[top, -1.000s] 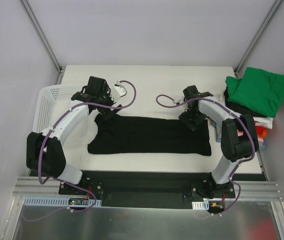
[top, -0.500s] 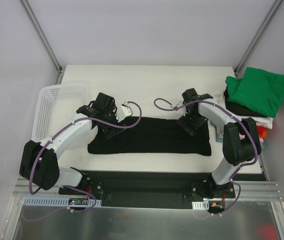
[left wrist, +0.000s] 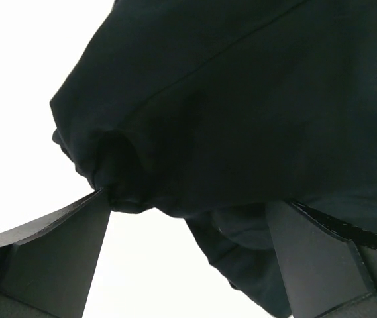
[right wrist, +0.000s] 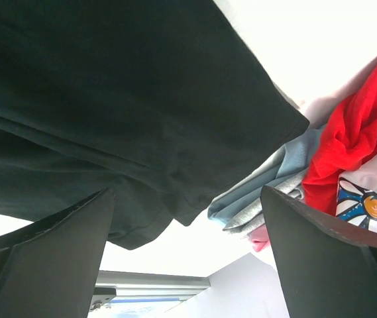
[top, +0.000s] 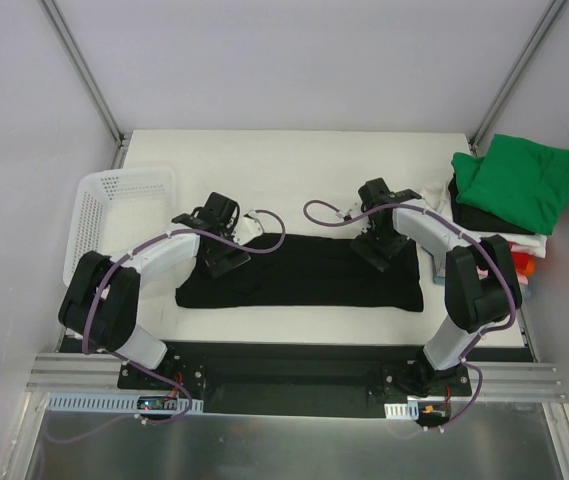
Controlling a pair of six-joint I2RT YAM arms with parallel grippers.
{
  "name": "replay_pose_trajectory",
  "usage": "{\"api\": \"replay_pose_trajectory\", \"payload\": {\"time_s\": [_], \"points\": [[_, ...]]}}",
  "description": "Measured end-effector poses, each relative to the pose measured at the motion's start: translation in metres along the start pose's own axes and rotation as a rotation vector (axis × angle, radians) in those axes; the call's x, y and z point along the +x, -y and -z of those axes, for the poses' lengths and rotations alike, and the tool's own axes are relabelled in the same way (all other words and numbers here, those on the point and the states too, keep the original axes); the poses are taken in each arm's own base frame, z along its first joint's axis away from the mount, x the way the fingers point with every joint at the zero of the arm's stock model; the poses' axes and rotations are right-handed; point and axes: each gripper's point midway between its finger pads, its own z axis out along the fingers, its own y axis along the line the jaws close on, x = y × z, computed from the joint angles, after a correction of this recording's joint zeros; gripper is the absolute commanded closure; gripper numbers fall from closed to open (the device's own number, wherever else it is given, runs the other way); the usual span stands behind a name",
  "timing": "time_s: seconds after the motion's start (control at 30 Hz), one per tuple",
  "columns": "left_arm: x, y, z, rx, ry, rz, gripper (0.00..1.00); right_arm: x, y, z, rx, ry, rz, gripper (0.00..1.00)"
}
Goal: Fold and stack the t-shirts
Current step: Fold the tshirt
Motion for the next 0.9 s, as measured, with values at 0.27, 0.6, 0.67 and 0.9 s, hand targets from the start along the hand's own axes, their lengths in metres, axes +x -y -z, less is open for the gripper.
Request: {"api": "replay_pose_trajectory", "payload": {"time_s": [0.27,0.6,0.67,0.9], "points": [[0.003,-0.017,-0.017,-0.102,-0.037,-0.002,0.00,0.002,0.001,-0.002,0.011,-0.007,0.001,0.04],[-0.005,-0.017,-0.023,-0.194,-0.047,-0.052,0.01,0.003,0.001,-0.006,0.019,-0.018,0.005,0.04],[-0.005,-0.016,-0.023,-0.207,-0.054,-0.064,0.01,0.003,0.001,-0.006,0.020,-0.017,0.005,0.03],[-0.004,-0.014,-0.021,-0.263,-0.052,-0.071,0.01,0.008,-0.001,-0.010,0.018,-0.029,0.011,0.04]]}}
